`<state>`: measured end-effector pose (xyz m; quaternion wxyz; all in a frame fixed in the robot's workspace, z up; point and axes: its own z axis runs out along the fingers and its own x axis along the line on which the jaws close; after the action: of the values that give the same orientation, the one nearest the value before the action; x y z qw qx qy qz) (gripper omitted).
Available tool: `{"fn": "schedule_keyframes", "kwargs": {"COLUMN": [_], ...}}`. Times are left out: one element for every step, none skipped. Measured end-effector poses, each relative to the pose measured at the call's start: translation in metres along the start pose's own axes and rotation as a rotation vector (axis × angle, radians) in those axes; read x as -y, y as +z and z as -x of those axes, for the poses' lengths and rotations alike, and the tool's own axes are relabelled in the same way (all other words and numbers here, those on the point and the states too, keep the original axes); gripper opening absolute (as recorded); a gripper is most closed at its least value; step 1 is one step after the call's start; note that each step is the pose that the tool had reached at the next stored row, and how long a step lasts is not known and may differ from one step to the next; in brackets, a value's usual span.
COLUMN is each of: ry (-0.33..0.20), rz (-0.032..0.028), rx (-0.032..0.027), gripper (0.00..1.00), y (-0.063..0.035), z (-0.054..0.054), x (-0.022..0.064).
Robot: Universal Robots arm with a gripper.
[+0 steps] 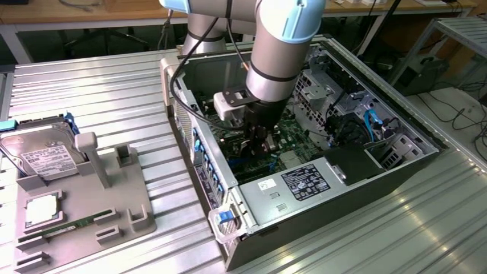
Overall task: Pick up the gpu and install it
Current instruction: 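Insert the gpu into the slot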
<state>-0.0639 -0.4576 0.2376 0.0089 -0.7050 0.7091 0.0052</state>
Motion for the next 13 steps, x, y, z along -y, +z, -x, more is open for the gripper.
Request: {"fn": "schedule_keyframes", "kwargs": {"ry": [0.000,0.000,0.000,0.000,0.000,0.000,0.000,0.000,0.000,0.000,0.000,0.000,0.000], "rz": [0.0000,0.0000,0.0000,0.0000,0.0000,0.0001,0.0001,0.0001,0.0000,0.0001,0.0001,0.0001,0.0001], "rx": [-0.0001,-0.0001,-0.0001,0.0000,0.0000,-0.0001,-0.0001,-0.0001,0.0000,0.0000,0.0000,0.0000,0.0000], "gripper": [0.28,0.28,0.28,0.28,0.28,0.28,0.28,0.28,0.28,0.28,0.28,0.28,0.28], "y": [0.0000,0.0000,0.0000,0.0001,0.0001,0.0001,0.0001,0.0001,0.0001,0.0000,0.0001,0.0001,0.0000], "z": [0.0004,0.0006,0.0012,0.0020,0.0023,0.0023,0.0023,0.0023,0.0023,0.0021,0.0017,0.0012,0.0005], "x": [0.0000,0.0000,0.0000,0.0000,0.0000,0.0000,0.0000,0.0000,0.0000,-0.0001,0.0000,0.0000,0.0000]}}
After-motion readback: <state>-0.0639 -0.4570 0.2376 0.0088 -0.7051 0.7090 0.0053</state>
